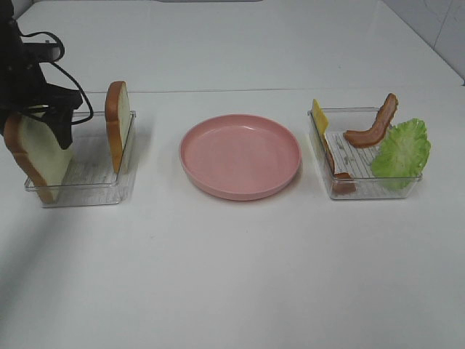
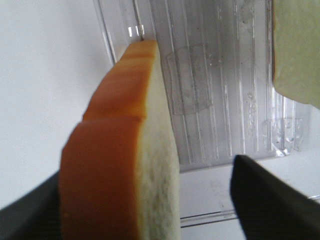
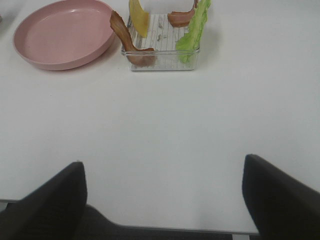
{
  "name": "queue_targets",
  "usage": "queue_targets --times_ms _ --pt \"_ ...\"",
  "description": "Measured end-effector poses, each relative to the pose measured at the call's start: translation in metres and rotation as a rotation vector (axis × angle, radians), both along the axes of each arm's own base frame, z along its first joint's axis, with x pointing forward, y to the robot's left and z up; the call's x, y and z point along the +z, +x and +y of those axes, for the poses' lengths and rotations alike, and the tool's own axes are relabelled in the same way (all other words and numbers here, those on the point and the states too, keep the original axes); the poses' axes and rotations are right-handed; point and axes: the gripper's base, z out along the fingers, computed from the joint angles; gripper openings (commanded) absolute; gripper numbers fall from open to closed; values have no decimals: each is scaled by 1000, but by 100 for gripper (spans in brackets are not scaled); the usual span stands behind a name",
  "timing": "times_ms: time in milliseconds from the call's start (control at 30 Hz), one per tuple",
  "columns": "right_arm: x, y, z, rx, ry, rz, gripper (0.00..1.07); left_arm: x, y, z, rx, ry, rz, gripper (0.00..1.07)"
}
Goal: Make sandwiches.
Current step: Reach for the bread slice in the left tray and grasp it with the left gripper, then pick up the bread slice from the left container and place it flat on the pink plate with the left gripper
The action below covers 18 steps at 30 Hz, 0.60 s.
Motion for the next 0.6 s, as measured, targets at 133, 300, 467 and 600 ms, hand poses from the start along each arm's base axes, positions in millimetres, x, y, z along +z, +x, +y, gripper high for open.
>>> queue_targets --times_ms 133,300,467,600 --pt "0 0 0 0 0 0 83 0 0 0 0 0 0 0" --pt "0 0 0 0 0 0 83 0 0 0 9 0 0 0" --pt "0 0 0 0 0 0 83 0 0 0 58 -2 1 0" --pt "0 0 0 0 0 0 83 0 0 0 81 -2 0 0"
